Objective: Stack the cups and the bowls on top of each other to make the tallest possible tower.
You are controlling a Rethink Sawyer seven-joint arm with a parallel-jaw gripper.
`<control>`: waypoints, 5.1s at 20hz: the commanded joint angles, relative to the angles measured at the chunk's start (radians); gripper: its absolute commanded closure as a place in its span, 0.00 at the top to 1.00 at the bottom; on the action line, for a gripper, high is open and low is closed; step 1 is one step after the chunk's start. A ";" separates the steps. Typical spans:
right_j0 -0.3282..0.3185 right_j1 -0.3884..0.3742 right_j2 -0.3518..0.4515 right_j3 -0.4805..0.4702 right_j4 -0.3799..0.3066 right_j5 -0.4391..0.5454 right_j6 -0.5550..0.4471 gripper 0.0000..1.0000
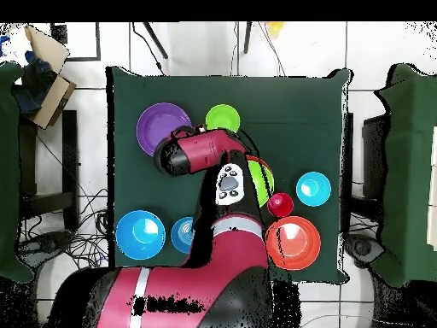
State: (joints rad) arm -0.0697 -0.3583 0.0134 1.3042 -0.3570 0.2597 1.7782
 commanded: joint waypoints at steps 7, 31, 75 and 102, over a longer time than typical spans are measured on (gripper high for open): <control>0.026 0.069 0.007 -0.088 0.032 0.019 0.111 1.00; 0.052 0.146 -0.027 -0.094 0.061 -0.098 0.132 0.00; 0.034 -0.048 0.000 -0.034 0.100 0.109 0.042 0.00; 0.037 0.066 0.021 -0.073 0.068 0.016 0.014 1.00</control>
State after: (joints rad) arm -0.0461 -0.3504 -0.0611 1.2588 -0.2393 0.2785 1.7782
